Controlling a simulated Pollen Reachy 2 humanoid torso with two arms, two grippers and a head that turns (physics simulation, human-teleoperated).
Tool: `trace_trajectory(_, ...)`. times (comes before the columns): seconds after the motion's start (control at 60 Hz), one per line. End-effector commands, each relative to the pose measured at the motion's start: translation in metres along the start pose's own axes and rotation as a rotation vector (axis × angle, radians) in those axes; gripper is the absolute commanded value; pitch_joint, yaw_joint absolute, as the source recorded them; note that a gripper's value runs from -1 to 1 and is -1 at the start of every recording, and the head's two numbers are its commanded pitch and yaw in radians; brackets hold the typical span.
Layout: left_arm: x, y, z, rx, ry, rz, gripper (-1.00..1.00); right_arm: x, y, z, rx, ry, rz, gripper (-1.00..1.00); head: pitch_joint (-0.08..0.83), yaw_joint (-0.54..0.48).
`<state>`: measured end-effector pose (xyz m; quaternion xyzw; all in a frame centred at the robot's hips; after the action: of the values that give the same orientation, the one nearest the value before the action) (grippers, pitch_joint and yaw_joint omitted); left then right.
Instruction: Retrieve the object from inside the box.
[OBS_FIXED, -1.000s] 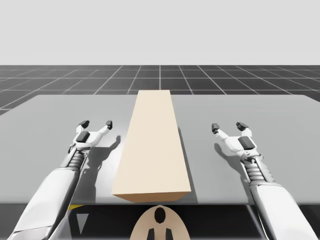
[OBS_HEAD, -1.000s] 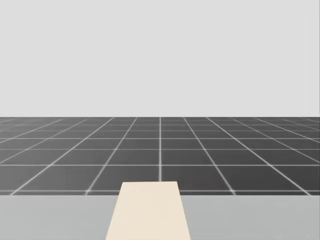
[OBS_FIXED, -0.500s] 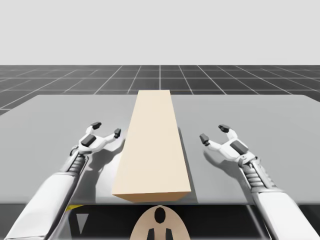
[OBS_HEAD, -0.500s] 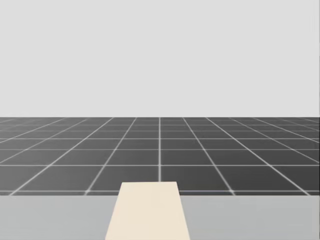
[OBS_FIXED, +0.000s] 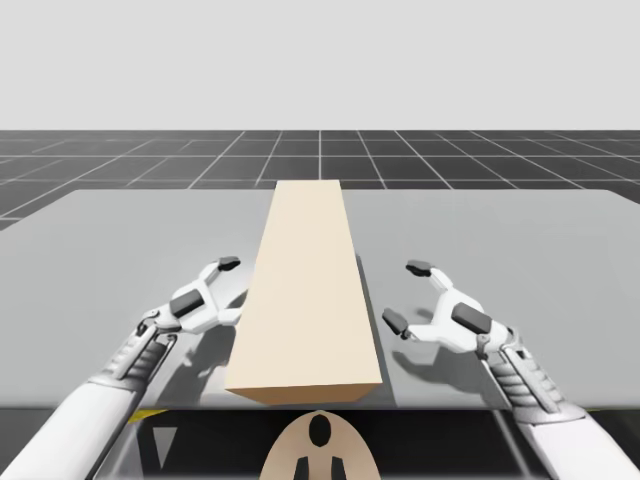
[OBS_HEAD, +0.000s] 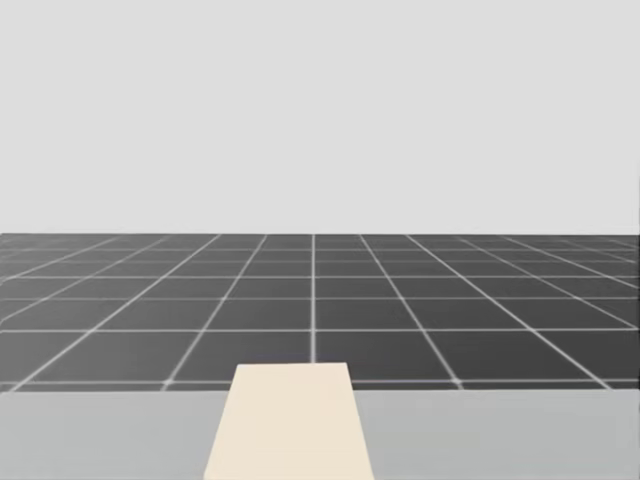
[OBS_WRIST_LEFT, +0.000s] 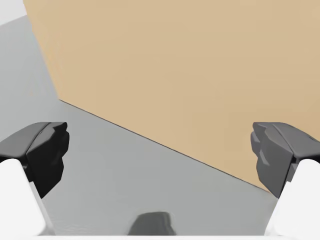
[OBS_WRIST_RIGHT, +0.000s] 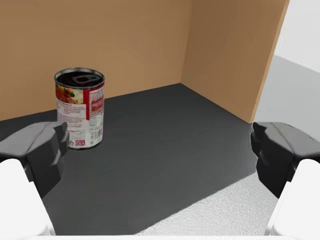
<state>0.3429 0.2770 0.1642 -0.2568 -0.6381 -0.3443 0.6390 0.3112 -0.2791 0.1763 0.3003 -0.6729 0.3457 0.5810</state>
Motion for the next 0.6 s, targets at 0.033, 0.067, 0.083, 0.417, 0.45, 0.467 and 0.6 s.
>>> trace_trajectory(0.033, 0.009, -0.017, -0.004, -0.157, 0.005, -0.014, -1.00, 0.007, 0.012, 0.001, 0.129, -0.032, 0.005, -1.00, -0.008, -0.02)
trace_trajectory(0.067, 0.009, -0.019, -0.006, -0.170, 0.015, -0.020, -1.00, 0.007, 0.013, 0.001, 0.130, -0.031, 0.006, -1.00, -0.008, -0.02)
trace_trajectory(0.083, 0.009, -0.022, -0.009, -0.185, 0.031, -0.035, -1.00, 0.008, 0.014, 0.001, 0.134, -0.031, 0.014, -1.00, -0.007, -0.02)
trace_trajectory(0.417, 0.013, -0.039, -0.032, -0.310, 0.070, -0.086, -1.00, -0.010, 0.008, -0.028, 0.195, 0.014, -0.003, -1.00, 0.000, -0.03)
trace_trajectory(0.45, 0.013, -0.040, -0.033, -0.315, 0.071, -0.088, -1.00, -0.012, 0.008, -0.032, 0.201, 0.021, 0.001, -1.00, 0.001, -0.03)
trace_trajectory(0.467, 0.013, -0.040, -0.033, -0.316, 0.071, -0.089, -1.00, -0.012, 0.008, -0.034, 0.205, 0.024, 0.002, -1.00, 0.002, -0.03)
trace_trajectory(0.6, 0.009, -0.042, -0.035, -0.321, 0.082, -0.101, -1.00, -0.019, 0.005, -0.063, 0.238, 0.035, 0.005, -1.00, 0.007, -0.03)
